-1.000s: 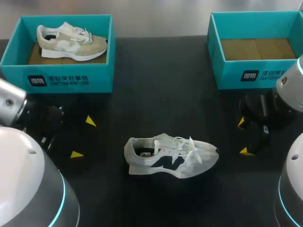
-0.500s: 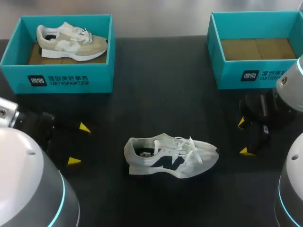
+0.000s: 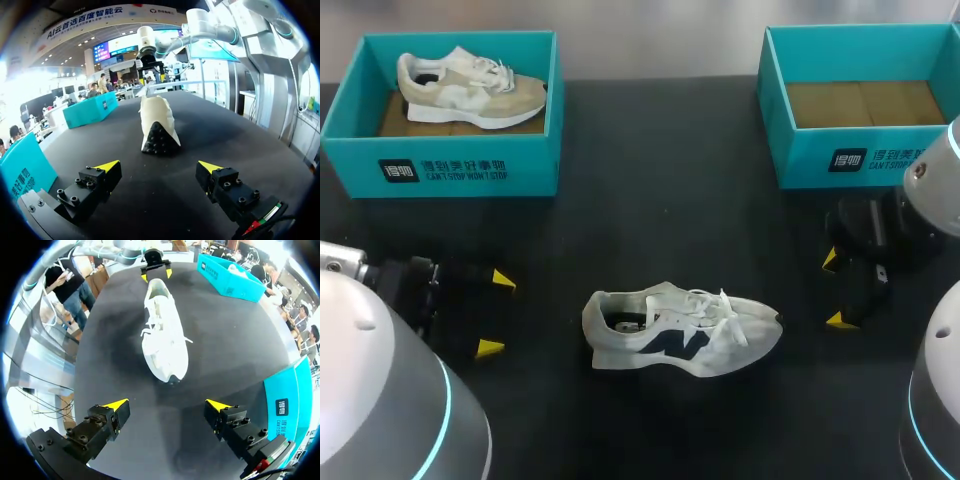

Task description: Take the shoe out of the shoebox, open the shoe tongue, remove and reinsert the insole, then place the shoe into the shoebox

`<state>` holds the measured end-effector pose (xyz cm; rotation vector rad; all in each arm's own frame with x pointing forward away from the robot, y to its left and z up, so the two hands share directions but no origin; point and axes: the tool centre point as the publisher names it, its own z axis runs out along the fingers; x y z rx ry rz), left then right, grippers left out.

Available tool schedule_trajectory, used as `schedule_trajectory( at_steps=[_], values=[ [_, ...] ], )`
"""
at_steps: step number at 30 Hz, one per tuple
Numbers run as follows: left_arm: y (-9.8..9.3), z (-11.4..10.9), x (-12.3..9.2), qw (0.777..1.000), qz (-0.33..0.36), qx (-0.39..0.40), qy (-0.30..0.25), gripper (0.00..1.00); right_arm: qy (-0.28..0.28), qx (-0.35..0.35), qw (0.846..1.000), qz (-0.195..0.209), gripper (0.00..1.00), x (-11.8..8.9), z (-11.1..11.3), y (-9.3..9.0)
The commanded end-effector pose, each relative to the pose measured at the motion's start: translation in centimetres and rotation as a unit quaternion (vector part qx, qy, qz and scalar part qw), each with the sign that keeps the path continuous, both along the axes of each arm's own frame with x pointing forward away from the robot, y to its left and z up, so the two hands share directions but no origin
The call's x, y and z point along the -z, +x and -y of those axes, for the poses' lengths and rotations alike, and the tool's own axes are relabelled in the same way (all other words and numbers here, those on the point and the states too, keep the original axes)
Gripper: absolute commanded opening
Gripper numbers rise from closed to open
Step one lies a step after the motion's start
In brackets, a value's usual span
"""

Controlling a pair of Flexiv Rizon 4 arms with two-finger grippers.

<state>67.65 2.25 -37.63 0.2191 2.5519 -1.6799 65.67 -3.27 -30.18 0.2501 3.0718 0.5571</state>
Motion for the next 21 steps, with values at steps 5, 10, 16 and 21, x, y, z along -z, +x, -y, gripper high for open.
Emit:
schedule_trajectory(
  at_steps=[5,10,16,21],
  values=[
    [-0.2,1.1,1.6,0.997,-0.038,-0.066,-0.014,1.0,-0.001,0.001,1.0,0.001,1.0,0.1,-0.1,-0.1],
    [-1.3,2.6,2.2,0.996,-0.029,-0.081,-0.027,1.0,-0.001,0.001,1.0,0.001,1.0,0.1,-0.1,-0.1],
    [-1.5,3.6,2.6,0.996,-0.029,-0.067,-0.048,1.0,-0.001,0.001,1.0,0.001,1.0,0.1,-0.1,-0.1],
    [-1.2,4.4,3.1,0.995,-0.055,-0.054,-0.056,1.0,-0.001,0.001,1.0,0.001,1.0,0.1,-0.1,-0.1]
  ],
)
